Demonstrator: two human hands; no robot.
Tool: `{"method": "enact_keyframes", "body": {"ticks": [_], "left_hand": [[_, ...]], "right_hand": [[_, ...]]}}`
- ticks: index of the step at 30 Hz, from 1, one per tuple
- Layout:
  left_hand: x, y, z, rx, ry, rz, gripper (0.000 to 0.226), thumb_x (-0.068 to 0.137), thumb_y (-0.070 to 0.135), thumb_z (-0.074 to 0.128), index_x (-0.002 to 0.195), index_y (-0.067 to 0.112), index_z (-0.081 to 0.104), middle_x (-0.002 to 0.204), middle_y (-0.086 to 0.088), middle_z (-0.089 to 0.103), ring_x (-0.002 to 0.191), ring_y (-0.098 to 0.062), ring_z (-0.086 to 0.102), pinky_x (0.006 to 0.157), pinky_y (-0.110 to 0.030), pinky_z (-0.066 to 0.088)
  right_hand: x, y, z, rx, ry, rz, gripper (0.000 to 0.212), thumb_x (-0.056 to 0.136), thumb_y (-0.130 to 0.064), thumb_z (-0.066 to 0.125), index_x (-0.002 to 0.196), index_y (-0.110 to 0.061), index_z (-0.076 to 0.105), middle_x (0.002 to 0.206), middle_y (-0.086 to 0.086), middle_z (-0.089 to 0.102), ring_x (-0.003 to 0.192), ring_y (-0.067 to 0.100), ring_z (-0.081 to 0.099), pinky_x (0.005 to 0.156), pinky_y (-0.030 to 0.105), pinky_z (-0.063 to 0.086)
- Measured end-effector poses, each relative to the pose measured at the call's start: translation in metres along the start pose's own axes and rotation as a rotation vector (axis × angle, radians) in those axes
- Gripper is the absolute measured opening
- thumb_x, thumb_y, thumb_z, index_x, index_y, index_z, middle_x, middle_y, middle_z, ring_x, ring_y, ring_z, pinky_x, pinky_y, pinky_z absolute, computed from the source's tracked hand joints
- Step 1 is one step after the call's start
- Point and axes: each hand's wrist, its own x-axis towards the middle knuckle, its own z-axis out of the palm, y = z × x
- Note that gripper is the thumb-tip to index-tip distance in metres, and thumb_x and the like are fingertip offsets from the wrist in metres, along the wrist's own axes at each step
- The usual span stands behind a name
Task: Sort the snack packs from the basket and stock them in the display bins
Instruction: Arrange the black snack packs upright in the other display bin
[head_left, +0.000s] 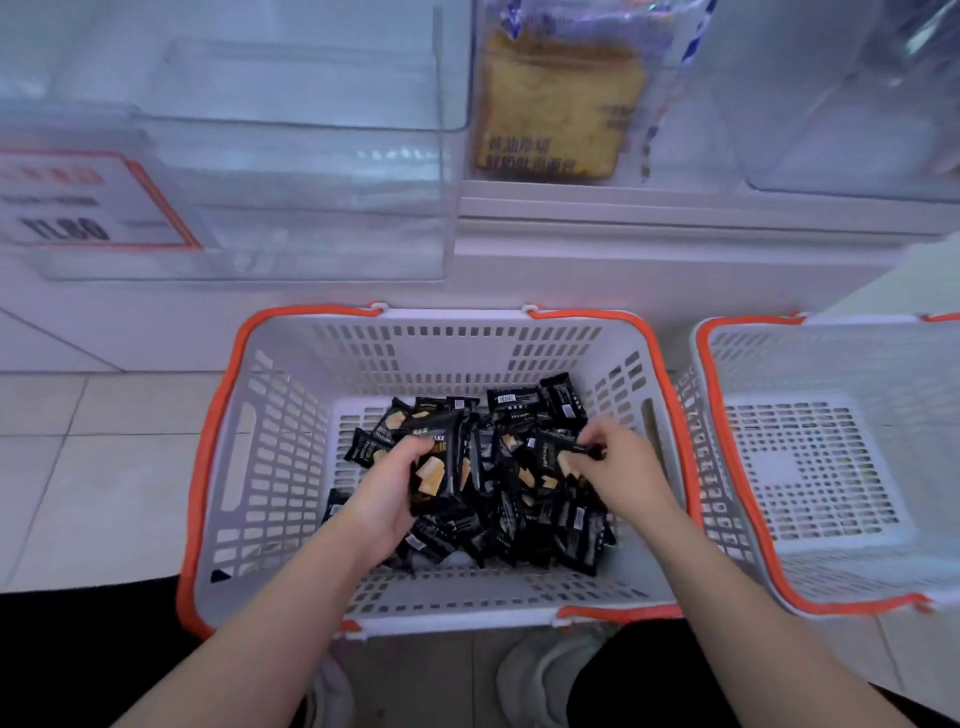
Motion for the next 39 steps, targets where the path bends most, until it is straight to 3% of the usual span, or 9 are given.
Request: {"method": "enact_keyframes", "body": {"ticks": [4,9,12,15,22,26,32,36,39], "left_hand": [[-0.027,0.012,0.007,-0.009,-0.119,0.104,0.034,0.095,0.025,0.038,0.116,0.011,0.061,0.111,-0.013,0.067,0.098,-0.025,0.062,0.086,-0.039,0.048],[-0.055,0.019,0.01,-0.011,-0.117,0.252,0.034,0.095,0.025,0.038,0.099,0.017,0.07,0.104,-0.01,0.071,0.09,-0.02,0.066,0.077,-0.036,0.048],[-0.067,0.02,0.009,-0.069,-0.089,0.317,0.04,0.095,0.023,0.038,0.082,0.019,0.075,0.094,-0.007,0.073,0.083,-0.017,0.068,0.073,-0.034,0.048],[-0.077,0.023,0.011,-0.106,-0.072,0.351,0.035,0.095,0.024,0.038,0.089,0.015,0.072,0.099,-0.012,0.071,0.089,-0.022,0.065,0.08,-0.038,0.049],[-0.098,0.047,0.01,-0.021,-0.061,0.458,0.028,0.094,0.025,0.043,0.106,0.014,0.065,0.101,-0.01,0.068,0.091,-0.021,0.061,0.083,-0.038,0.047],[-0.121,0.077,0.006,0.173,-0.109,0.677,0.021,0.083,0.037,0.05,0.085,0.024,0.067,0.07,0.015,0.065,0.071,-0.003,0.06,0.069,-0.026,0.046],[-0.163,0.134,-0.008,0.194,-0.221,0.898,0.022,0.082,0.034,0.061,0.102,0.026,0.059,0.071,0.014,0.066,0.07,-0.001,0.063,0.063,-0.015,0.05],[-0.185,0.183,-0.019,0.186,-0.179,1.006,0.026,0.075,0.023,0.061,0.101,0.025,0.061,0.071,0.012,0.067,0.065,-0.001,0.062,0.058,-0.014,0.048],[-0.195,0.217,-0.027,0.254,-0.144,1.052,0.032,0.078,0.014,0.069,0.108,0.018,0.058,0.088,0.006,0.071,0.077,-0.002,0.066,0.065,-0.014,0.05]], "right_hand": [[-0.042,-0.044,-0.004,0.542,-0.071,-0.051,0.019,0.083,-0.017,0.068,0.093,-0.029,0.056,0.095,-0.012,0.062,0.087,0.003,0.058,0.061,0.011,0.04],[-0.073,-0.076,0.006,0.693,-0.146,-0.141,0.015,0.084,-0.025,0.068,0.095,-0.035,0.066,0.101,-0.014,0.067,0.098,0.001,0.059,0.078,0.015,0.046],[-0.079,-0.085,0.01,0.776,-0.105,-0.085,0.023,0.084,-0.013,0.067,0.104,-0.023,0.065,0.106,-0.003,0.066,0.104,0.013,0.059,0.089,0.027,0.048],[-0.087,-0.097,0.015,0.923,-0.109,-0.058,0.021,0.085,-0.005,0.063,0.104,-0.013,0.057,0.107,0.011,0.065,0.102,0.025,0.061,0.093,0.04,0.049],[-0.1,-0.137,0.006,0.851,-0.13,-0.25,0.036,0.091,-0.002,0.048,0.105,-0.034,0.059,0.108,-0.011,0.067,0.105,0.005,0.061,0.094,0.029,0.048],[-0.111,-0.171,-0.013,0.847,-0.177,-0.505,0.027,0.089,-0.033,0.055,0.114,-0.042,0.058,0.115,-0.021,0.064,0.11,-0.002,0.058,0.089,0.014,0.047],[-0.123,-0.238,-0.042,0.724,-0.127,-0.673,0.038,0.066,-0.053,0.064,0.097,-0.068,0.05,0.106,-0.033,0.062,0.101,-0.011,0.058,0.077,0.006,0.046],[-0.117,-0.283,-0.057,0.721,-0.108,-0.712,0.053,0.061,-0.049,0.074,0.109,-0.049,0.051,0.105,-0.025,0.064,0.1,-0.007,0.059,0.084,0.016,0.05],[-0.105,-0.319,-0.068,0.682,-0.072,-0.683,0.044,0.071,-0.032,0.077,0.108,-0.034,0.053,0.101,-0.019,0.065,0.092,-0.008,0.061,0.081,0.015,0.049]]}}
